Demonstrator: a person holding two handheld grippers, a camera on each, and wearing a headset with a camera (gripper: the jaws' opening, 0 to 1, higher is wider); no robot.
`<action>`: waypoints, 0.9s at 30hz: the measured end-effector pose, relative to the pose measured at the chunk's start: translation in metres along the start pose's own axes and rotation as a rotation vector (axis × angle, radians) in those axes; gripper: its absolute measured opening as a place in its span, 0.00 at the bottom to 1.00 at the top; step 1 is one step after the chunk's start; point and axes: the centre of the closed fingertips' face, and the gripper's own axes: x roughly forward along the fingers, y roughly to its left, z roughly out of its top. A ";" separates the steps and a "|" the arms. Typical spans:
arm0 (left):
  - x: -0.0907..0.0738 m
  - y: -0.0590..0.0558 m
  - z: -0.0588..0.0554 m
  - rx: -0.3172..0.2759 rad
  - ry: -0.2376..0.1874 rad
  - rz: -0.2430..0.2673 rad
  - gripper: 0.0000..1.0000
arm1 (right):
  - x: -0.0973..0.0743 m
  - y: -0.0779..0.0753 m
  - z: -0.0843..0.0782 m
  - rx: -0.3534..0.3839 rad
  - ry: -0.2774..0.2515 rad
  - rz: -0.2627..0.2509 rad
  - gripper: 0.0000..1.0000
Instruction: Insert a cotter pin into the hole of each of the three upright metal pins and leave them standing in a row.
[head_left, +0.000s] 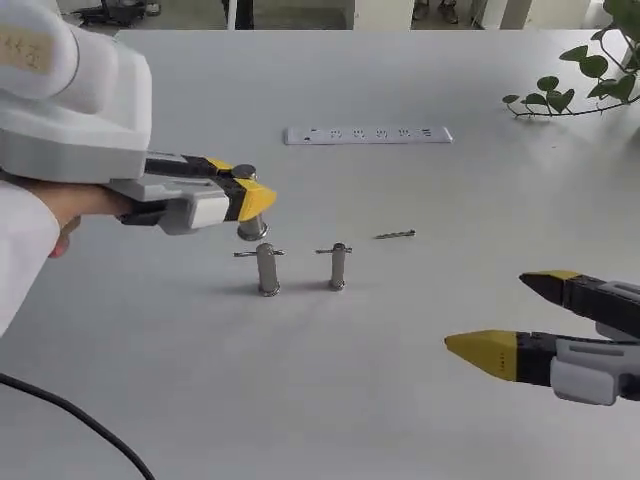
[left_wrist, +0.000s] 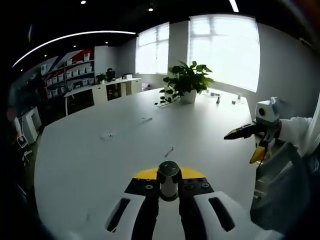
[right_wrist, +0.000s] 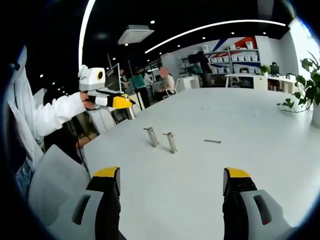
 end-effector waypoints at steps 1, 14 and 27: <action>0.002 -0.002 -0.004 -0.002 0.009 -0.005 0.11 | 0.000 0.000 0.000 -0.001 0.000 0.001 0.83; 0.036 -0.018 -0.049 0.002 0.037 -0.012 0.11 | 0.003 0.004 -0.006 -0.006 0.026 0.014 0.82; 0.067 -0.019 -0.068 0.018 0.044 0.009 0.11 | 0.006 0.003 -0.009 -0.005 0.044 0.018 0.81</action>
